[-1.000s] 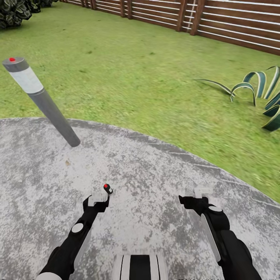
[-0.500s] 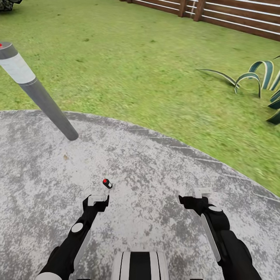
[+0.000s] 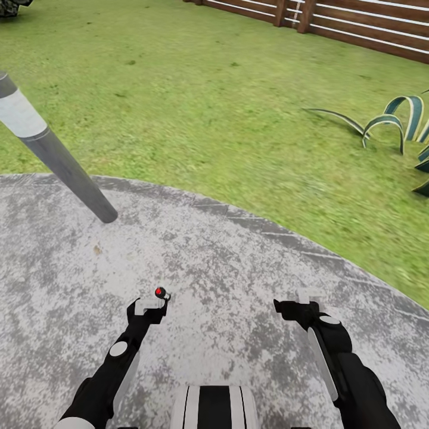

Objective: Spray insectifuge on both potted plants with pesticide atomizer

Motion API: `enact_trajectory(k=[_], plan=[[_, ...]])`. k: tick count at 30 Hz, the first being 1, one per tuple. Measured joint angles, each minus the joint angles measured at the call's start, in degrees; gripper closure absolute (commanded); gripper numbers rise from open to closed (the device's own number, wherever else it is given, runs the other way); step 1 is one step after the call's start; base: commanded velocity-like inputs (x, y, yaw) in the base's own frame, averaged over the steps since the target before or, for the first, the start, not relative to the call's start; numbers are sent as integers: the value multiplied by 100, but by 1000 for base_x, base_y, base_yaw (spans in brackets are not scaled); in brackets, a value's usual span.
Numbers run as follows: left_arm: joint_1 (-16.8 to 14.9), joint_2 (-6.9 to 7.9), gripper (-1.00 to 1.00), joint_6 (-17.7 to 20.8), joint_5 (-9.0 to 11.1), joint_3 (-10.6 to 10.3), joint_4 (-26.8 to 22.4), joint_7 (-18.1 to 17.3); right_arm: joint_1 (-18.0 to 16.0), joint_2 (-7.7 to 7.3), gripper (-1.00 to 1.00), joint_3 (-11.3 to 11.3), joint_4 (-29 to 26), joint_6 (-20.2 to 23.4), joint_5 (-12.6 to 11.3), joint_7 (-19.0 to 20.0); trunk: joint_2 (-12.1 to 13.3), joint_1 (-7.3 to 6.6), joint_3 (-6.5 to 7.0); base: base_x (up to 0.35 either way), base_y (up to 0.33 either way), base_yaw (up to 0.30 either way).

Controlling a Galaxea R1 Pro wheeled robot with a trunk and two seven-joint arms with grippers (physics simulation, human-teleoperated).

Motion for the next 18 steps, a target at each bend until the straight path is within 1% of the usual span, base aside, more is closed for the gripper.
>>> enact_trajectory(k=[4, 9, 18], plan=[[0, 3, -100, -8, 0, -10, 0, 0, 0, 0, -100, 1, 0, 0, -2, 0, 0, 0, 0, 31, 0, 0], [3, 0, -100, -10, 0, -11, 0, 0, 0, 0, -100, 2, 0, 0, 0, 0, 0, -1, 0, 136, 0, 0], [25, 1, -100, -10, 0, 0, 0, 0, 0, 0, -100, 1, 0, 0, -1, 0, 0, 1, 0, 17, 0, 0]])
